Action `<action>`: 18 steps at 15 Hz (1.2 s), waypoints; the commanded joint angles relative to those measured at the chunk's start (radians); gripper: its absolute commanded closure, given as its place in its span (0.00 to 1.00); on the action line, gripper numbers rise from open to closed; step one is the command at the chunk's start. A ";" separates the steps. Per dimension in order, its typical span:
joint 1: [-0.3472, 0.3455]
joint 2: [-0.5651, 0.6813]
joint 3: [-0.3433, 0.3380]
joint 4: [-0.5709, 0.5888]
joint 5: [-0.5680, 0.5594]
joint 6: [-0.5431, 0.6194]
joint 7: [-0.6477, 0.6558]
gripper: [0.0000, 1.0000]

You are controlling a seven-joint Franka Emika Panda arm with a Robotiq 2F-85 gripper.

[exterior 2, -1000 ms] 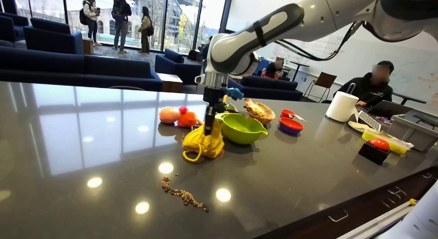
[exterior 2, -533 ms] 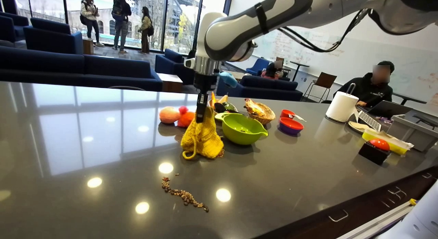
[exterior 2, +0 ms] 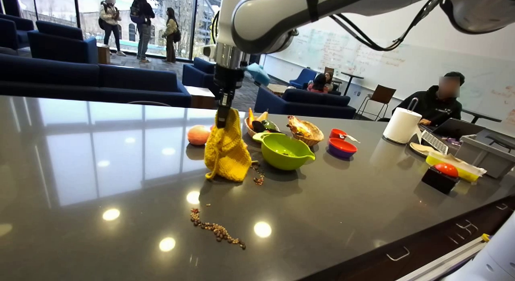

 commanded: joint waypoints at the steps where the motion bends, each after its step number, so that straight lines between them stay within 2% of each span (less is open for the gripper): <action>1: 0.013 -0.030 0.009 0.007 -0.010 -0.006 0.014 0.98; 8: -0.052 -0.014 0.049 -0.036 0.145 0.017 -0.033 0.98; 13: -0.124 0.028 0.070 -0.065 0.279 0.020 -0.104 0.98; 14: -0.135 0.038 0.071 -0.070 0.296 0.028 -0.116 0.74; 18: -0.167 0.083 0.072 -0.075 0.342 0.068 -0.163 0.51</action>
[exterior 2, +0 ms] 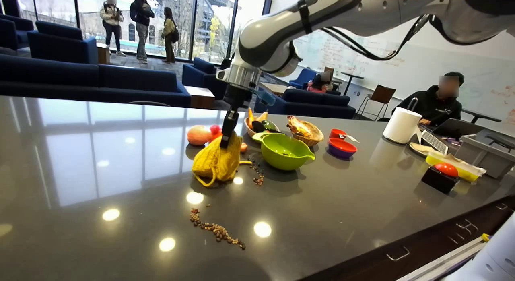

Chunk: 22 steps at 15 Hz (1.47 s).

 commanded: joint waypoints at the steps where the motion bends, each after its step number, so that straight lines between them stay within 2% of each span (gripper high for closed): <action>1: -0.039 0.028 0.023 -0.013 0.046 0.044 -0.050 0.44; 7: -0.053 0.093 0.034 -0.007 0.065 0.072 -0.090 0.03; 8: -0.049 0.102 0.032 -0.007 0.056 0.077 -0.094 0.01; 12: -0.025 0.126 0.018 -0.005 0.011 0.131 -0.103 0.00; 15: 0.001 0.130 0.000 -0.029 -0.034 0.245 -0.077 0.00; 18: 0.036 0.135 -0.034 -0.061 -0.128 0.359 -0.041 0.00; 22: 0.046 0.148 -0.044 -0.095 -0.197 0.396 -0.001 0.00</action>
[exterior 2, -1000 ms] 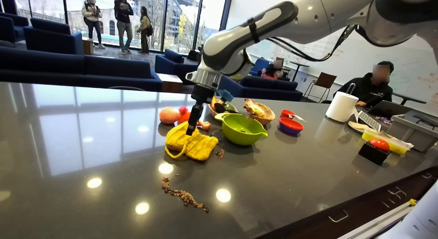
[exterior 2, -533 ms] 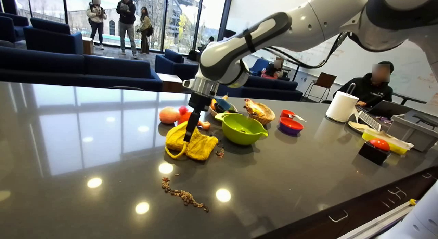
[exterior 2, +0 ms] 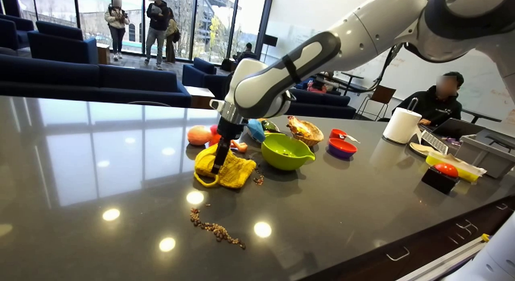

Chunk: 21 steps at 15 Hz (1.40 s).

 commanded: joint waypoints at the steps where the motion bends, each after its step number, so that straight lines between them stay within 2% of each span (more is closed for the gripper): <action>1: 0.005 -0.001 -0.013 -0.042 -0.055 0.030 0.045 0.00; 2: 0.005 0.001 -0.015 -0.049 -0.066 0.029 0.050 0.25; 3: 0.007 0.002 -0.019 -0.052 -0.075 0.028 0.058 0.26; 5: 0.003 -0.001 -0.018 -0.054 -0.086 0.023 0.066 0.38; 9: 0.002 -0.008 -0.017 -0.046 -0.096 0.018 0.082 0.69; 13: 0.002 -0.013 -0.009 -0.046 -0.088 0.012 0.100 0.95; 14: 0.003 -0.016 -0.006 -0.045 -0.085 0.008 0.107 0.99; 15: 0.005 -0.021 0.000 -0.043 -0.080 0.000 0.117 0.95; 21: 0.031 -0.034 0.033 -0.026 -0.083 -0.008 0.143 0.96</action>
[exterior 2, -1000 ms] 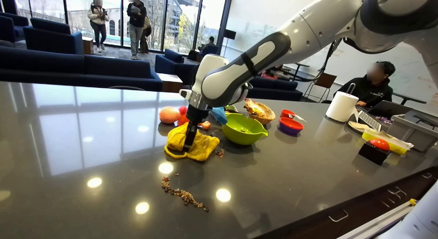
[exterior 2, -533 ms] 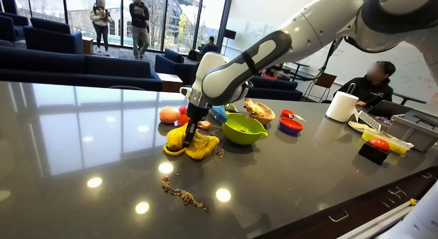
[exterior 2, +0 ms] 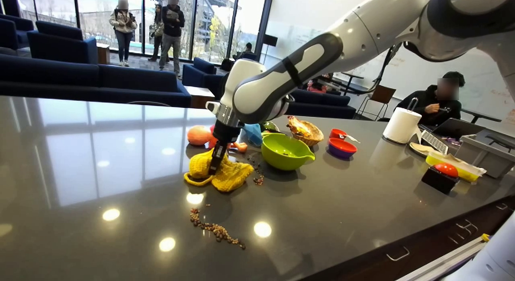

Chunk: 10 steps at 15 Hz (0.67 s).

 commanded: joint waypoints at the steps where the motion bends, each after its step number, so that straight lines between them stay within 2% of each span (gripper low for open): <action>1: 0.023 -0.028 0.024 0.001 -0.018 -0.021 0.031 0.96; 10: 0.110 -0.027 0.052 0.070 -0.055 -0.014 0.015 0.96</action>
